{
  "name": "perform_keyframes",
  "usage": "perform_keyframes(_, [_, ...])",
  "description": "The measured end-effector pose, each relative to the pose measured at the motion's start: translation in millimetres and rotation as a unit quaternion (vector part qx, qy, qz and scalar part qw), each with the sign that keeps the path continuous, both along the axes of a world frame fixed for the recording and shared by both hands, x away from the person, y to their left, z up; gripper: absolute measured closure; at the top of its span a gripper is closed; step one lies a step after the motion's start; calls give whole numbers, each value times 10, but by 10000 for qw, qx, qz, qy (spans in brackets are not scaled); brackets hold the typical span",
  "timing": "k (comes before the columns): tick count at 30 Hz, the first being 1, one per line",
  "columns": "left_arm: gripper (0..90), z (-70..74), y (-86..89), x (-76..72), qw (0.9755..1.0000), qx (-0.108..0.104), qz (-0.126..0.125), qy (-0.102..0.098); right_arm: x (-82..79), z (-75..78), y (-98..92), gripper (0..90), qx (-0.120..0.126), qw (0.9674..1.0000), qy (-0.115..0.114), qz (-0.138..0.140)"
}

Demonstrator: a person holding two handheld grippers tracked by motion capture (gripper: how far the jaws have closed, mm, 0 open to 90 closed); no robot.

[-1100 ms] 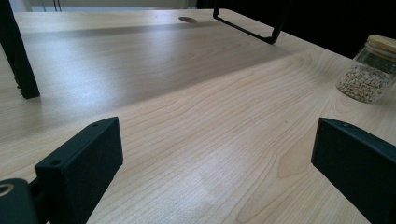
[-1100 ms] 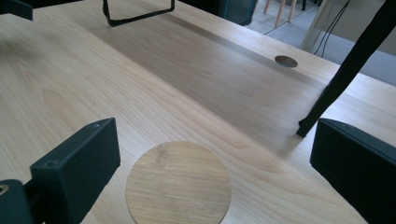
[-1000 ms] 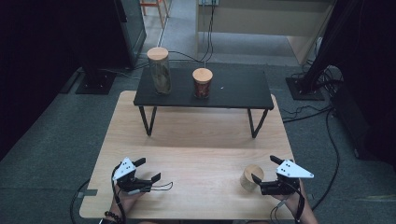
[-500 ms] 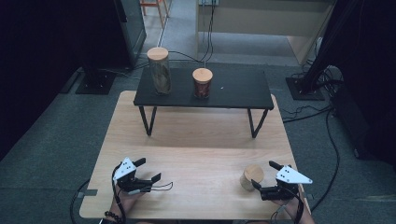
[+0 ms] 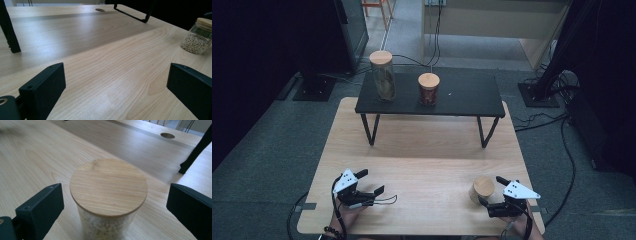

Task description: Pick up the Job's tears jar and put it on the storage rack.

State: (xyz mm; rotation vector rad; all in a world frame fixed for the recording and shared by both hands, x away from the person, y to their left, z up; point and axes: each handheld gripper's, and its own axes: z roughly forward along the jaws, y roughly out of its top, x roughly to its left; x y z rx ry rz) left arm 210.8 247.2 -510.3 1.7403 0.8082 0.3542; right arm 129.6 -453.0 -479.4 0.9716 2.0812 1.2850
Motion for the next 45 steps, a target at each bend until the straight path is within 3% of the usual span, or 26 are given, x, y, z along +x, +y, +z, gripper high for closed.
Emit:
perform_keyframes(17, [21,8,-9,3,10000,31,-3,11,41,-178,-69,12,132,9998,125,-57])
perform_keyframes(22, [21,8,-11,1,10000,32,0,6,73,-174,-25,12,-12,9998,179,-22])
perform_keyframes(31, [21,11,-15,0,10000,49,-2,3,137,-165,28,20,-55,9998,201,63])
perform_keyframes(38, [21,8,-10,-1,10000,34,-1,-1,198,-160,89,58,-55,9997,213,125])
perform_keyframes(45, [21,3,-2,4,10000,11,-14,2,203,-162,81,154,-40,9997,216,145])
